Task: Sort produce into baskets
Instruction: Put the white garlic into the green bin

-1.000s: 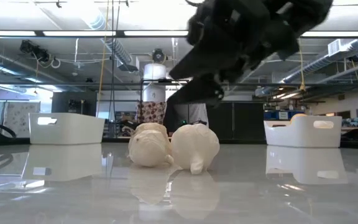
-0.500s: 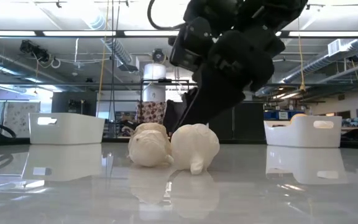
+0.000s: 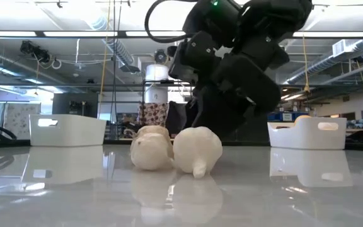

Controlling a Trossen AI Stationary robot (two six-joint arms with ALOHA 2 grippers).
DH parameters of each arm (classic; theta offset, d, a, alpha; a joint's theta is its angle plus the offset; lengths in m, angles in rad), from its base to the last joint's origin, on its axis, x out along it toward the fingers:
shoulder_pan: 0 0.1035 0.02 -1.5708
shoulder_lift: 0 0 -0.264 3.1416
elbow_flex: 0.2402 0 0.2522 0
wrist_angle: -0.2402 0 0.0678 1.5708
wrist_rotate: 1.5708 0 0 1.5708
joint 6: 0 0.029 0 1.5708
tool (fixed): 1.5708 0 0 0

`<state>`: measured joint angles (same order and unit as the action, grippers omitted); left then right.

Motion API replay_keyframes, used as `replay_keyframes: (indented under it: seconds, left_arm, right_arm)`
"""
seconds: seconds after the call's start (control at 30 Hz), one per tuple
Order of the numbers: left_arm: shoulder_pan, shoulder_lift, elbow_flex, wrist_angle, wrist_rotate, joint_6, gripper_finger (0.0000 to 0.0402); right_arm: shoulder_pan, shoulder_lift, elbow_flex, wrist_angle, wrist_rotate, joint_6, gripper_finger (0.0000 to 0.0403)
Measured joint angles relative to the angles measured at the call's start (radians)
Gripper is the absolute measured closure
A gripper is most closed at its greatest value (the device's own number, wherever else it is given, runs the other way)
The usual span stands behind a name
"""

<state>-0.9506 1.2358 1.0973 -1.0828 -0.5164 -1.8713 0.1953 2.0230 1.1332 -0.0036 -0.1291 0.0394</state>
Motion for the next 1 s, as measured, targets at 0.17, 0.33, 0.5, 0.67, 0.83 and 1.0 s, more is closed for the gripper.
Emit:
replay_keyframes:
  seconds: [0.17,0.33,0.5,0.67,0.83,1.0]
  left_arm:
    - [0.066,0.0,0.0,0.049,-0.026,0.147,0.0208]
    - [0.144,0.0,0.0,0.1,-0.073,0.336,0.0209]
    - [0.22,0.0,0.0,0.143,-0.058,0.463,0.0209]
    - [0.261,0.0,0.017,0.24,-0.056,0.634,0.0209]
    - [0.296,0.0,0.066,0.25,-0.103,0.752,0.0208]
    - [0.314,0.0,0.085,0.27,-0.208,0.818,0.0208]
  right_arm:
    - [-0.005,-0.004,-0.003,0.022,0.015,0.016,0.0242]
    - [-0.02,-0.011,-0.005,0.085,-0.028,0.072,0.0368]
    - [-0.028,-0.071,-0.004,0.132,0.02,0.167,0.0386]
    - [-0.034,-0.174,-0.004,0.122,0.124,0.179,0.0396]
    - [-0.033,-0.278,-0.003,0.113,0.197,0.152,0.0397]
    - [-0.037,-0.349,-0.003,0.103,0.237,0.101,0.0398]
